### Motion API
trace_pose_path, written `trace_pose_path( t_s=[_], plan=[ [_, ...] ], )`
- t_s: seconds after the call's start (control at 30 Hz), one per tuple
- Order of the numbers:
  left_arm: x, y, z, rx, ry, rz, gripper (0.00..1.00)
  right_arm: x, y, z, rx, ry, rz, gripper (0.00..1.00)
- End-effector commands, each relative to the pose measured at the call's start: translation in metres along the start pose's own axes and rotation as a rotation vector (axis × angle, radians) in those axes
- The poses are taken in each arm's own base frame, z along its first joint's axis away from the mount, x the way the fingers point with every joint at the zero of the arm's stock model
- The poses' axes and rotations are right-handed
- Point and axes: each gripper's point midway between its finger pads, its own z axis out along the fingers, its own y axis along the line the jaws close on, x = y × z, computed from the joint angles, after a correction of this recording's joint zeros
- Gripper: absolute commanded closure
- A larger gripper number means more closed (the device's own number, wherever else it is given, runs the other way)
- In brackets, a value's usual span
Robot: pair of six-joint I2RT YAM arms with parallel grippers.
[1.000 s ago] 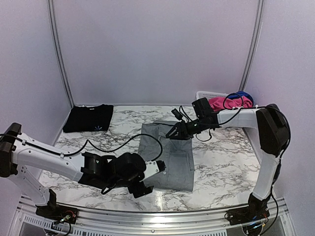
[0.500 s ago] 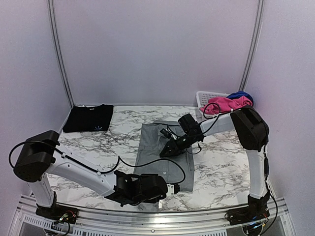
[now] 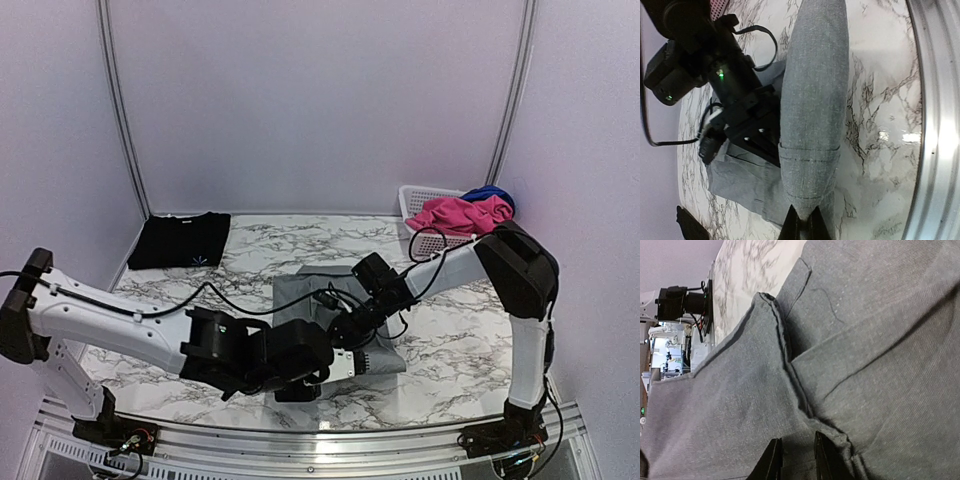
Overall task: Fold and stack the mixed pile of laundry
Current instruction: Pick up the 2/3-rectangle-folded shirt from the center of the board, then fold the 2/3-rectangle-folded shirt at the center of the board.
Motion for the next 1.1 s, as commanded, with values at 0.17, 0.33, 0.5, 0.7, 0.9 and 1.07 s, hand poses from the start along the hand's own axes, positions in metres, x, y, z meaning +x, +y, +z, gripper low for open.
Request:
trace_pose_path(
  t_s=[0.17, 0.33, 0.5, 0.7, 0.9, 1.07],
  plan=[
    [-0.009, -0.004, -0.071, 0.224, -0.018, -0.192, 1.0, 0.024, 0.05, -0.003, -0.032, 0.076, -0.059, 0.72],
    [-0.007, 0.022, -0.068, 0.198, 0.004, -0.243, 1.0, 0.071, 0.059, 0.031, -0.085, 0.207, -0.067, 0.75],
    [-0.012, 0.034, -0.068, 0.211, -0.012, -0.267, 1.0, 0.116, 0.093, 0.058, -0.158, 0.295, -0.082, 0.75],
    [-0.018, 0.012, -0.072, 0.331, -0.035, -0.274, 1.0, 0.067, 0.12, 0.03, -0.149, 0.195, -0.16, 0.64],
    [-0.015, 0.002, -0.074, 0.376, -0.038, -0.238, 1.0, -0.029, 0.112, -0.038, -0.028, 0.019, -0.244, 0.51],
    [-0.016, 0.01, -0.064, 0.356, -0.025, -0.242, 1.0, -0.084, 0.058, -0.077, 0.133, -0.097, -0.178, 0.48]
  ],
)
